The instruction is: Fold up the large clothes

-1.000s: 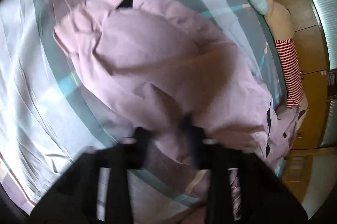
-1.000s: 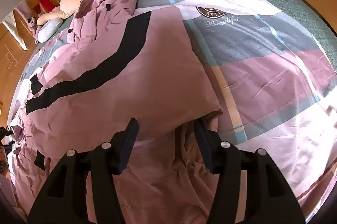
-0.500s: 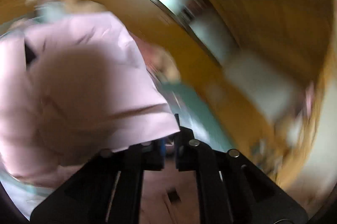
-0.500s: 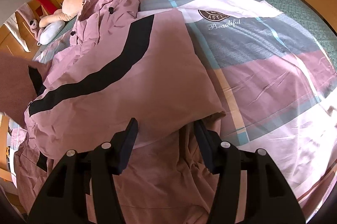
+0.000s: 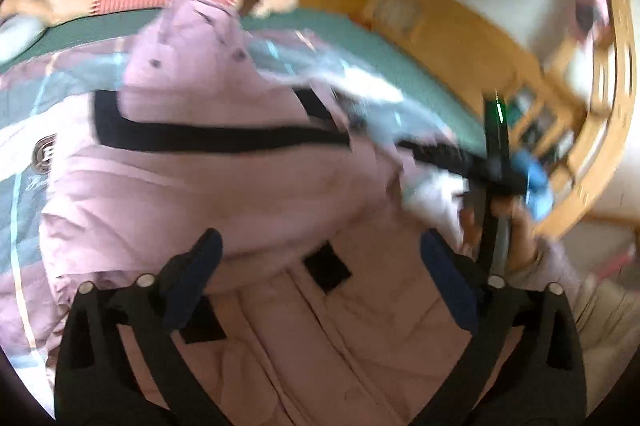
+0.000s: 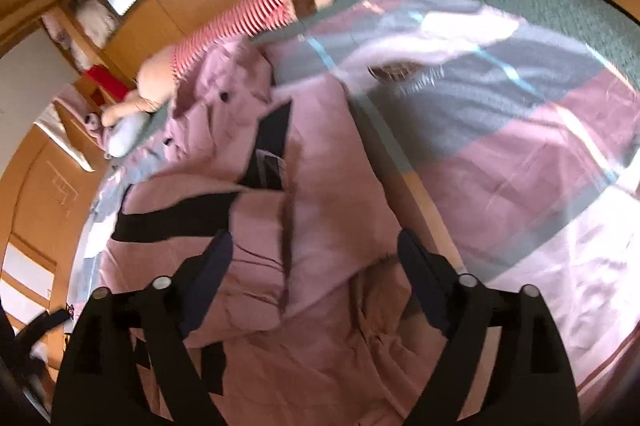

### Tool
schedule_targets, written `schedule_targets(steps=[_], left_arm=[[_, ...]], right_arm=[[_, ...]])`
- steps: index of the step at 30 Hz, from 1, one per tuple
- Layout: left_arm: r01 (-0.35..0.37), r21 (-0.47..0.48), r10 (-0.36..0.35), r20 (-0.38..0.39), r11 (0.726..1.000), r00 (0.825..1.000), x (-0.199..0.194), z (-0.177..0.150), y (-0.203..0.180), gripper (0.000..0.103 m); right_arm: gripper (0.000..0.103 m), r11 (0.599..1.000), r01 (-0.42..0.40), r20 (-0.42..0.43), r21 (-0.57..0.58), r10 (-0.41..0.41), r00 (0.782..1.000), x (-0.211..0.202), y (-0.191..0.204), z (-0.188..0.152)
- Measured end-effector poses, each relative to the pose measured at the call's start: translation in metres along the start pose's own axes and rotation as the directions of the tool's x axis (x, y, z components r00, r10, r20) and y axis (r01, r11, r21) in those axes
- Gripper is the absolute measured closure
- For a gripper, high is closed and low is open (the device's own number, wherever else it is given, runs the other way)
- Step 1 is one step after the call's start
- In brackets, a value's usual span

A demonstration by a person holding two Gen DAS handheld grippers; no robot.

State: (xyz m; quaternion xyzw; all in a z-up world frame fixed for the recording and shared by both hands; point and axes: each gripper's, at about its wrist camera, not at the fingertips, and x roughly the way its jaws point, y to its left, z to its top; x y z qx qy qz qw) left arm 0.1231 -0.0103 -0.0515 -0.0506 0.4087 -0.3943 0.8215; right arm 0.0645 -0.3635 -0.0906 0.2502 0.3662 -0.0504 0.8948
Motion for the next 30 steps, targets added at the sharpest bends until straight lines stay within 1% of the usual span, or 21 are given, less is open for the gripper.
schedule_targets(steps=[1,3,4,6,8,10,11,12,13,14,15,16,18,21,22,23,25,27,28,29,30], left_arm=[[-0.014,-0.047,0.015,0.019,0.999,1.000,-0.006,0.003,0.012,0.002],[-0.065,-0.156,0.072,0.041,0.986,0.997,-0.012,0.006,0.040,0.002],[-0.112,-0.229,0.123,0.035,0.967,0.992,-0.010,0.010,0.057,0.002],[-0.182,-0.323,0.193,0.001,0.929,0.981,-0.004,0.007,0.083,0.002],[-0.230,-0.418,0.227,-0.058,0.879,0.972,0.010,0.001,0.111,0.002],[-0.247,-0.487,0.223,-0.108,0.838,0.969,0.018,-0.007,0.131,0.003],[-0.243,-0.519,0.208,-0.126,0.819,0.970,0.021,-0.012,0.139,0.003],[-0.246,-0.552,0.193,-0.153,0.797,0.969,0.026,-0.016,0.147,0.003],[-0.249,-0.567,0.188,-0.165,0.785,0.968,0.025,-0.019,0.150,0.003],[-0.251,-0.580,0.185,-0.172,0.775,0.968,0.026,-0.022,0.152,0.003],[-0.253,-0.588,0.184,-0.175,0.768,0.967,0.026,-0.024,0.152,0.003],[-0.252,-0.595,0.184,-0.174,0.764,0.967,0.026,-0.025,0.153,0.003],[-0.251,-0.594,0.186,-0.170,0.764,0.968,0.024,-0.025,0.152,0.003],[-0.258,-0.580,0.194,-0.171,0.772,0.966,0.023,-0.026,0.148,0.003],[-0.255,-0.575,0.188,-0.174,0.777,0.967,0.025,-0.025,0.147,0.003],[-0.249,-0.573,0.179,-0.177,0.781,0.968,0.026,-0.026,0.146,0.003],[-0.242,-0.570,0.165,-0.183,0.785,0.969,0.029,-0.026,0.144,0.003],[-0.237,-0.564,0.159,-0.184,0.791,0.970,0.030,-0.026,0.143,0.003],[-0.234,-0.563,0.158,-0.181,0.793,0.971,0.029,-0.026,0.142,0.003],[-0.230,-0.560,0.159,-0.173,0.796,0.972,0.027,-0.025,0.141,0.003],[-0.225,-0.554,0.165,-0.156,0.801,0.974,0.024,-0.024,0.138,0.003]], right_arm=[[0.017,1.000,0.006,-0.013,-0.013,-0.006,1.000,0.002,0.003,0.000],[0.017,0.999,-0.037,-0.054,-0.021,0.036,0.998,0.011,0.007,-0.004],[0.017,0.998,-0.063,-0.083,-0.018,0.061,0.995,0.017,0.007,-0.006],[0.017,0.996,-0.092,-0.147,-0.003,0.091,0.985,0.032,0.009,-0.011],[0.018,0.992,-0.122,-0.216,-0.005,0.119,0.969,0.048,0.014,-0.017],[0.031,0.988,-0.156,-0.280,0.016,0.154,0.948,0.062,0.017,-0.025],[0.047,0.984,-0.174,-0.287,0.036,0.177,0.941,0.066,0.017,-0.027],[0.058,0.981,-0.188,-0.279,0.047,0.194,0.941,0.066,0.017,-0.027],[0.074,0.977,-0.206,-0.253,0.055,0.213,0.944,0.063,0.017,-0.025],[0.079,0.971,-0.231,-0.215,0.055,0.237,0.947,0.058,0.018,-0.021],[0.088,0.969,-0.242,-0.191,0.047,0.247,0.950,0.052,0.019,-0.017],[0.090,0.966,-0.257,-0.160,0.034,0.259,0.952,0.044,0.022,-0.012],[0.091,0.963,-0.268,-0.100,0.002,0.267,0.959,0.030,0.028,-0.004],[0.092,0.972,-0.231,0.007,-0.053,0.231,0.973,0.013,0.029,0.005],[0.092,0.975,-0.218,0.027,-0.051,0.220,0.975,0.011,0.027,0.007],[0.092,0.977,-0.209,0.027,-0.041,0.210,0.977,0.014,0.024,0.008],[0.091,0.978,-0.199,-0.037,-0.055,0.197,0.980,0.026,0.022,0.006],[0.083,0.986,-0.156,-0.086,-0.058,0.151,0.985,0.032,0.021,0.002],[0.071,0.989,-0.137,-0.101,-0.057,0.131,0.986,0.033,0.022,0.002],[0.058,0.993,-0.099,-0.105,-0.057,0.092,0.990,0.029,0.023,0.002],[0.056,0.996,-0.072,-0.088,-0.050,0.067,0.994,0.023,0.022,0.002]])
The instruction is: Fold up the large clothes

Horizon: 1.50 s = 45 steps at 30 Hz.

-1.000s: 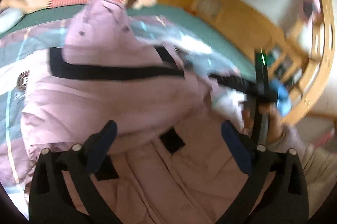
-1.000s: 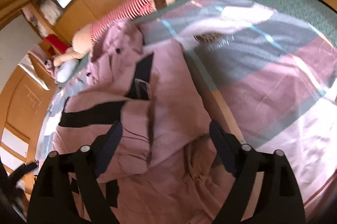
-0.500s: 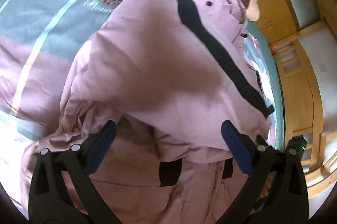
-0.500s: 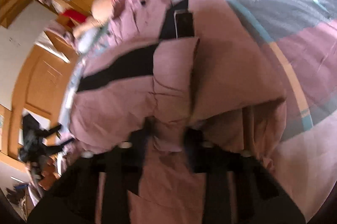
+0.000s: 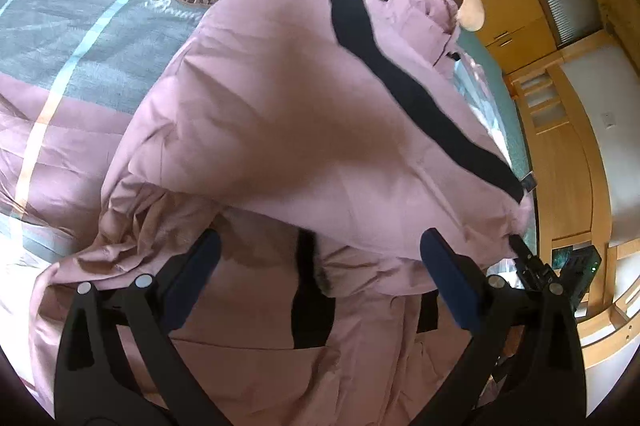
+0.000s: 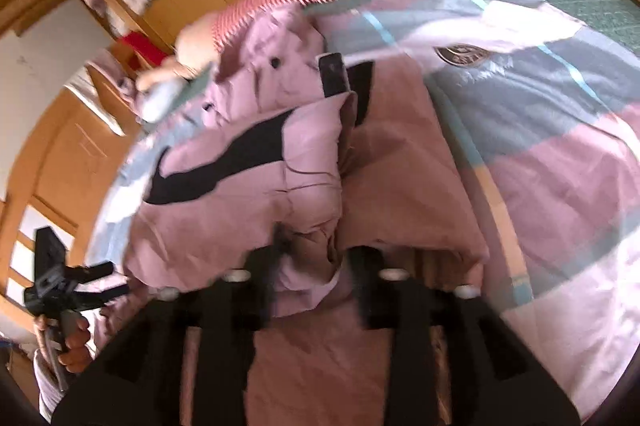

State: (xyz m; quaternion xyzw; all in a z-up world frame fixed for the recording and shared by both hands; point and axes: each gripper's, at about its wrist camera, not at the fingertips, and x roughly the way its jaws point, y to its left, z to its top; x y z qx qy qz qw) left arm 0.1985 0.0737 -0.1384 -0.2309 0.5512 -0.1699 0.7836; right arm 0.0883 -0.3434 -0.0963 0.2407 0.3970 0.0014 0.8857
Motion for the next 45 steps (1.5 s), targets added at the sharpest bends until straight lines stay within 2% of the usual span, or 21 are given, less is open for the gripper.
schedule_targets(steps=[3,4,6,7,9,11,14,17,20,24,25,26,28,31,33,34,36,37,39,43,45], left_arm=[[-0.021,0.048,0.017,0.072,0.999,0.997,-0.013,-0.001,-0.008,0.003],[-0.046,0.083,0.037,0.107,0.995,0.994,-0.016,-0.001,-0.014,0.003],[-0.108,0.147,0.083,0.166,0.983,0.983,-0.019,-0.002,-0.024,0.004],[-0.134,0.169,0.103,0.177,0.976,0.979,-0.017,-0.003,-0.027,0.009],[-0.180,0.228,0.145,0.159,0.957,0.976,-0.003,-0.004,-0.033,0.016],[-0.209,0.244,0.187,0.111,0.947,0.976,0.014,-0.002,-0.034,0.024],[-0.249,0.237,0.245,0.047,0.939,0.968,0.034,-0.002,-0.027,0.026],[-0.242,0.218,0.241,0.034,0.945,0.970,0.034,-0.002,-0.022,0.025],[-0.264,0.224,0.257,0.062,0.938,0.964,0.026,-0.004,-0.024,0.025],[-0.300,0.272,0.261,0.171,0.914,0.950,0.007,-0.013,-0.042,0.025],[-0.315,0.291,0.261,0.207,0.903,0.943,0.003,-0.017,-0.050,0.025],[-0.329,0.301,0.267,0.230,0.895,0.936,0.001,-0.020,-0.054,0.025],[-0.376,0.318,0.304,0.253,0.870,0.918,0.008,-0.025,-0.063,0.025],[-0.438,0.279,0.382,0.235,0.854,0.894,0.022,-0.034,-0.063,0.025],[-0.404,0.248,0.362,0.199,0.880,0.911,0.020,-0.048,-0.062,0.025],[-0.395,0.262,0.353,0.193,0.881,0.916,0.017,-0.054,-0.066,0.024],[-0.416,0.305,0.366,0.207,0.857,0.907,0.008,-0.066,-0.075,0.017],[-0.449,0.322,0.386,0.242,0.834,0.890,-0.001,-0.072,-0.080,0.011],[-0.479,0.344,0.391,0.295,0.808,0.872,-0.013,-0.077,-0.086,0.008],[-0.487,0.360,0.376,0.338,0.795,0.863,-0.028,-0.076,-0.086,0.008],[-0.483,0.352,0.370,0.343,0.802,0.864,-0.030,-0.074,-0.080,0.008]], right_arm=[[0.057,0.992,0.126,0.111,0.011,-0.127,0.986,-0.021,0.002,-0.003],[0.056,0.984,0.178,0.172,0.013,-0.177,0.969,-0.030,0.003,-0.003],[0.059,0.980,0.193,0.287,-0.050,-0.171,0.943,-0.043,0.011,-0.002],[0.064,0.976,0.194,0.301,-0.099,-0.157,0.941,-0.042,0.017,-0.002],[0.067,0.957,0.194,0.243,-0.217,-0.139,0.960,-0.024,0.032,-0.003],[0.071,0.952,0.189,0.110,-0.243,-0.167,0.980,0.010,0.030,-0.007],[0.071,0.950,0.227,-0.043,-0.213,-0.241,0.969,0.050,0.012,-0.013],[0.070,0.971,0.186,-0.102,-0.149,-0.202,0.974,0.059,-0.001,-0.013],[0.068,0.972,0.184,-0.075,-0.144,-0.196,0.978,0.045,0.005,-0.013],[0.067,0.974,0.156,0.075,-0.166,-0.146,0.986,0.010,0.018,-0.013],[0.063,0.968,0.164,0.103,-0.188,-0.147,0.984,0.006,0.023,-0.014],[0.052,0.959,0.175,0.117,-0.221,-0.152,0.981,0.006,0.029,-0.017],[0.036,0.942,0.192,0.089,-0.274,-0.174,0.981,0.015,0.035,-0.023],[0.031,0.914,0.233,-0.016,-0.331,-0.252,0.967,0.054,0.035,-0.034],[0.025,0.891,0.258,-0.001,-0.373,-0.279,0.960,0.066,0.035,-0.044],[0.023,0.886,0.264,0.015,-0.382,-0.279,0.960,0.067,0.035,-0.047],[0.022,0.892,0.256,0.034,-0.374,-0.263,0.964,0.064,0.032,-0.051],[0.021,0.896,0.251,0.039,-0.367,-0.255,0.966,0.064,0.029,-0.051],[0.020,0.897,0.258,0.059,-0.359,-0.254,0.965,0.065,0.028,-0.054],[0.018,0.855,0.333,0.085,-0.397,-0.327,0.941,0.069,0.037,-0.055],[0.018,0.813,0.429,0.157,-0.393,-0.400,0.903,0.056,0.052,-0.051]])
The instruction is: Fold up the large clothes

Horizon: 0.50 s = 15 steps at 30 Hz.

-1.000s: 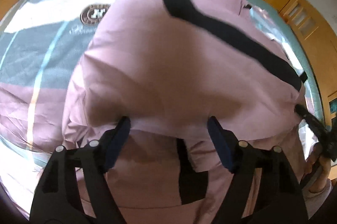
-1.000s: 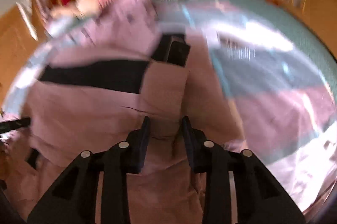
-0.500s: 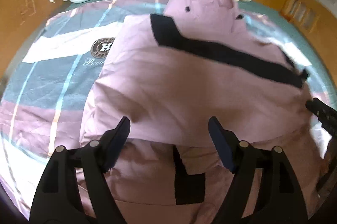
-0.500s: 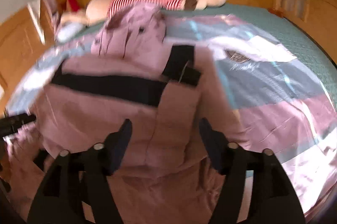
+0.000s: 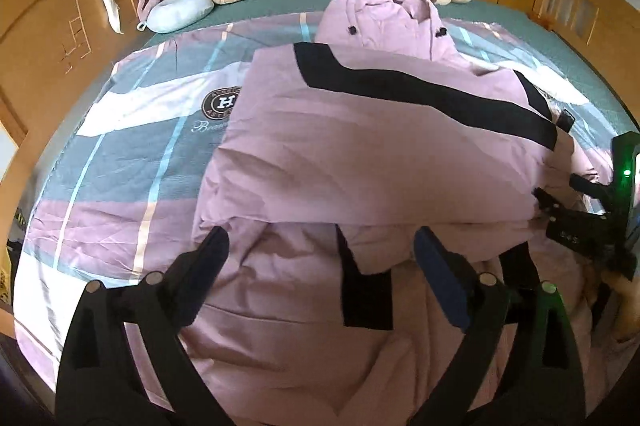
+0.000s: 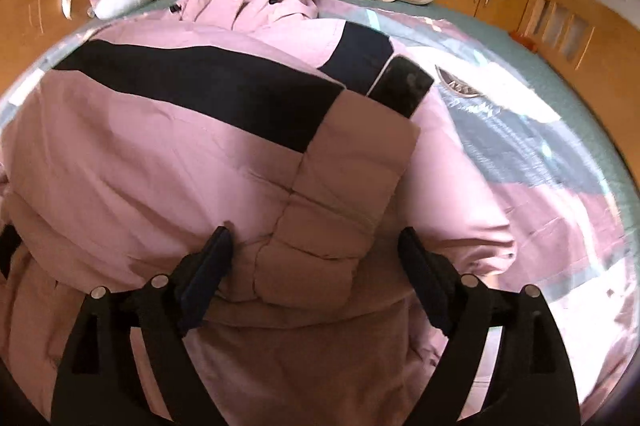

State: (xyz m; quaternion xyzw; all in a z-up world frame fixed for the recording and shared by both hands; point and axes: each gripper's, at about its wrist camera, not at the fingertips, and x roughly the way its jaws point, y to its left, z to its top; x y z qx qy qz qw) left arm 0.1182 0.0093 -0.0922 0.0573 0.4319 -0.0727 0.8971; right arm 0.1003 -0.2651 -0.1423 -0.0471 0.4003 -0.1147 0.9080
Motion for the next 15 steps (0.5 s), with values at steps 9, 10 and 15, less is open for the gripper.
schedule_targets(steps=[9,10,15], left_arm=[[0.012,-0.094,-0.020,-0.087,0.996,0.996,0.029,0.007,0.032,0.014],[0.034,-0.110,-0.044,-0.088,0.993,0.995,0.026,0.007,0.034,0.014],[0.044,-0.099,-0.050,-0.057,0.994,0.997,0.021,0.008,0.033,0.013]], right_arm=[[0.018,0.990,-0.136,0.087,0.027,0.133,0.987,-0.029,0.052,0.038],[0.018,0.989,-0.150,0.053,0.021,0.148,0.988,-0.016,0.062,0.038],[0.016,0.984,-0.173,-0.015,0.045,0.174,0.985,0.021,0.077,0.018]])
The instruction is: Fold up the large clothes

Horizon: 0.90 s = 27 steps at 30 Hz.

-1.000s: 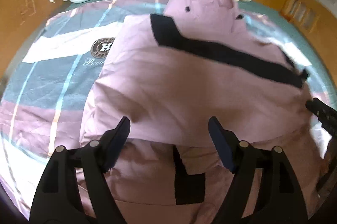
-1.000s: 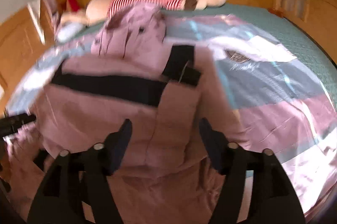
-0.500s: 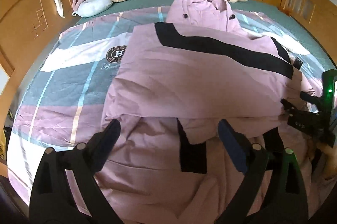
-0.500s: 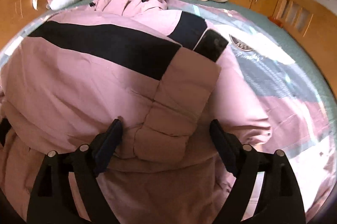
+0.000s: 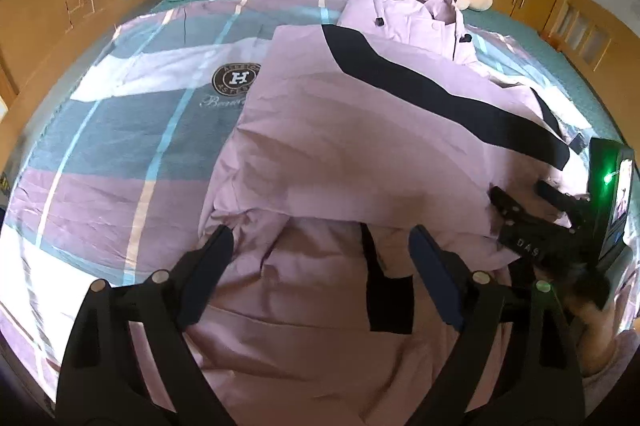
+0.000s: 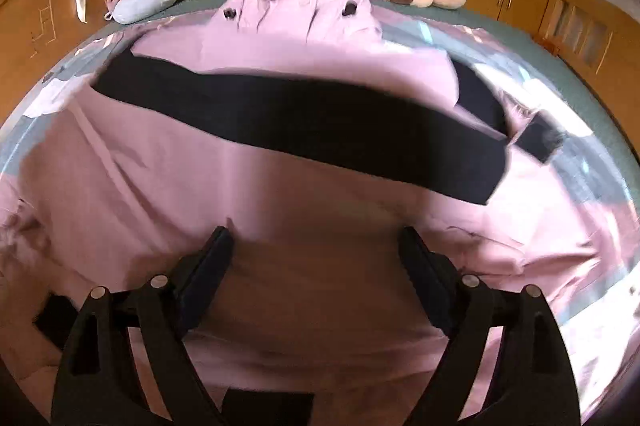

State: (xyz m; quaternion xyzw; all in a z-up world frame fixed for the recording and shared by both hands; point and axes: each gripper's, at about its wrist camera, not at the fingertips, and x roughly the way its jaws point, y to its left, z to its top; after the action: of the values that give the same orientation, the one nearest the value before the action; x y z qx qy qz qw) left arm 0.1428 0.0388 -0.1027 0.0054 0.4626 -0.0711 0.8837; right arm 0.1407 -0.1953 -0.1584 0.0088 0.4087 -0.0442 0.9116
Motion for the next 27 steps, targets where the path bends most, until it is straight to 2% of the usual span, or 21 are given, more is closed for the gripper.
schedule_targets(steps=[6,7,9,11,13,15,16,20,24,27], left_arm=[[0.007,0.001,-0.007,-0.053,1.000,0.999,0.018,-0.002,-0.005,0.013],[0.007,0.003,-0.007,-0.050,1.000,0.999,0.018,-0.002,-0.007,0.013],[-0.009,0.014,0.010,-0.042,1.000,0.999,0.018,-0.002,-0.009,0.013],[-0.022,0.021,0.023,-0.042,1.000,0.999,0.022,-0.003,-0.010,0.013],[-0.030,0.026,0.031,-0.057,0.999,0.998,0.028,-0.004,-0.012,0.013],[-0.030,0.028,0.032,-0.075,0.999,0.997,0.035,-0.005,-0.015,0.013],[-0.029,0.031,0.032,-0.084,0.999,0.996,0.039,-0.007,-0.016,0.013],[-0.046,0.056,0.050,-0.075,0.997,0.996,0.043,-0.009,-0.026,0.013],[0.022,0.080,-0.020,-0.024,0.997,1.000,0.032,-0.008,-0.038,0.012],[0.036,0.131,-0.032,-0.028,0.991,0.999,0.036,-0.010,-0.048,0.012]], right_arm=[[0.014,1.000,-0.010,-0.042,0.006,0.010,0.999,-0.008,0.000,0.002],[0.014,1.000,-0.020,-0.020,0.024,0.020,1.000,-0.016,-0.001,0.006],[0.014,0.994,-0.086,0.083,0.060,0.081,0.993,-0.035,-0.003,0.010],[0.014,0.995,-0.087,0.116,0.052,0.081,0.990,-0.043,-0.001,0.013],[0.014,0.996,-0.080,0.094,0.028,0.077,0.993,-0.034,0.003,0.015],[0.013,0.997,-0.075,0.004,0.010,0.075,0.997,-0.008,0.005,0.010],[0.009,0.997,-0.074,-0.011,0.008,0.074,0.997,0.000,0.006,0.004],[0.005,0.998,-0.062,0.028,0.003,0.062,0.998,0.000,0.008,-0.003],[0.002,0.998,-0.063,0.038,0.011,0.063,0.997,0.000,0.005,-0.007],[0.001,0.998,-0.061,0.044,0.012,0.060,0.997,0.002,0.004,-0.007]])
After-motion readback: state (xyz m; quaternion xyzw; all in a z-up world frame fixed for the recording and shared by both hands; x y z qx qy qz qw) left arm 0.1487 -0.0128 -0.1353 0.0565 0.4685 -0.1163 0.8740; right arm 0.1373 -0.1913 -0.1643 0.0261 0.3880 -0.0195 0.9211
